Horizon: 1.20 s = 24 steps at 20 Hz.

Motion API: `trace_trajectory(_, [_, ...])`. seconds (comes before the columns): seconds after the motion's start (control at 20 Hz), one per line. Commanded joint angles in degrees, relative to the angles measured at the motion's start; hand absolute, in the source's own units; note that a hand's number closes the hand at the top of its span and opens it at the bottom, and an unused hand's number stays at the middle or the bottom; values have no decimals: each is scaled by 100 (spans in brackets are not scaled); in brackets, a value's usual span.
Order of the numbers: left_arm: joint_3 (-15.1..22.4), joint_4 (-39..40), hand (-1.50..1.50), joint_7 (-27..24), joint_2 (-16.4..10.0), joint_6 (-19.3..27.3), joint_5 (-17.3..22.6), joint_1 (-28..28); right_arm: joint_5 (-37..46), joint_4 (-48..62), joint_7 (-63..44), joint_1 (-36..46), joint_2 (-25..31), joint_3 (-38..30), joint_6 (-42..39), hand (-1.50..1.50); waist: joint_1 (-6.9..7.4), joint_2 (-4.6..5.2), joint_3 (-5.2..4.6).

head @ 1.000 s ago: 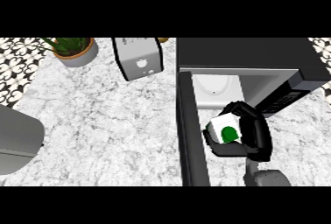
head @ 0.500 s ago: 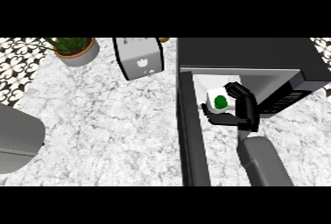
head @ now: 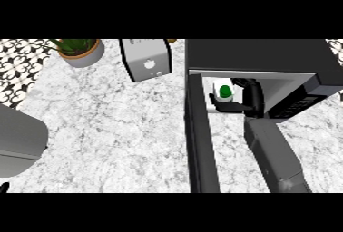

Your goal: Pick up the milk, place it into the microwave and close the microwave

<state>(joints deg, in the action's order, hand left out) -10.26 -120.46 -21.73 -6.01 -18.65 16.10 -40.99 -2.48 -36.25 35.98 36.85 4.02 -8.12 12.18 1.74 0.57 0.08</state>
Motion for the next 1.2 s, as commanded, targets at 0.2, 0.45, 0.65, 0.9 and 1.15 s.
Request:
trace_trajectory(0.2, [-397,574,-150,-85,-164,-242,146,398,321,1433,928,976,138,-247,625,150,49,15,-3])
trace_trajectory(0.45, [-216,24,-150,49,5,-290,186,-23,915,1844,800,1451,288,43,1708,150,166,25,-3])
trace_trajectory(0.65, [-324,201,-150,117,-107,-275,207,312,1237,2176,927,1744,178,170,2545,150,188,62,-1])
trace_trajectory(0.9, [-339,332,-150,-118,-70,-485,150,168,1252,2564,853,1884,335,-6,3081,150,283,94,4])
trace_trajectory(1.15, [-286,606,-150,-81,-92,-417,-3,572,1142,2697,945,1874,446,-218,3144,150,304,151,9])
